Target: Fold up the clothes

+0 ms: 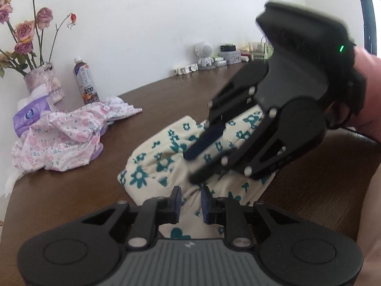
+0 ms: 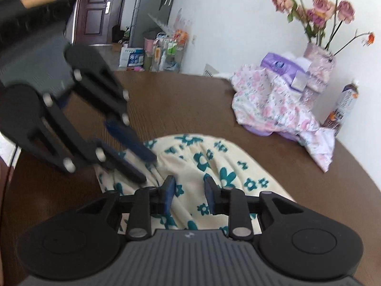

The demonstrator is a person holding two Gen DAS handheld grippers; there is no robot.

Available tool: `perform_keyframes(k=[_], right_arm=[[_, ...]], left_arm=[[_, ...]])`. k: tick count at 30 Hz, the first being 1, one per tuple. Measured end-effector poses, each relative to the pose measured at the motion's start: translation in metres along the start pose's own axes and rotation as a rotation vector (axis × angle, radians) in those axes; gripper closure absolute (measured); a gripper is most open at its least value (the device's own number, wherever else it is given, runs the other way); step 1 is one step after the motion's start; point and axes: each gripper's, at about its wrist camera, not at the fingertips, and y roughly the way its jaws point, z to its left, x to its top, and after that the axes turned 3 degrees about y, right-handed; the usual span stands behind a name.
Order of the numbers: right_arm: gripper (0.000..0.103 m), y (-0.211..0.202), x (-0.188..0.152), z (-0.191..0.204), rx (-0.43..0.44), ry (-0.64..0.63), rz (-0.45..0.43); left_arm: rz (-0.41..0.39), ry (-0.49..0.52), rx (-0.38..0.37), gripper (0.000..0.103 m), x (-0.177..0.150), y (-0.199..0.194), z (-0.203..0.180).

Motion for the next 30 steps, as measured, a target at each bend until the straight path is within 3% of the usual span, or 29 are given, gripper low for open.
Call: perform_keyframes(k=[3, 8, 12, 16, 20, 25, 30], right_arm=[[0.089, 0.005, -0.004, -0.001, 0.031, -0.001, 0.016], [0.099, 0.0, -0.01, -0.002, 0.039, -0.007, 0.026], [0.102, -0.008, -0.017, -0.015, 0.038, 0.032, 0.051], [0.1, -0.016, -0.01, -0.015, 0.02, 0.026, 0.033], [0.08, -0.004, 0.003, -0.014, 0.021, -0.025, 0.004], [0.08, 0.01, -0.001, -0.024, 0.055, 0.008, 0.032], [0.087, 0.003, -0.01, -0.02, 0.05, 0.029, 0.031]], left_arm=[[-0.032, 0.026, 0.022, 0.085, 0.015, 0.001, 0.004], [0.064, 0.121, -0.021, 0.087, 0.018, 0.034, 0.006], [0.062, 0.136, -0.058, 0.088, 0.01, 0.036, 0.011], [0.045, 0.134, -0.062, 0.088, 0.006, 0.036, 0.011], [0.03, 0.129, -0.065, 0.088, 0.004, 0.036, 0.013], [0.017, 0.112, -0.067, 0.087, 0.004, 0.031, 0.014], [-0.024, 0.109, -0.052, 0.09, 0.025, 0.029, 0.019]])
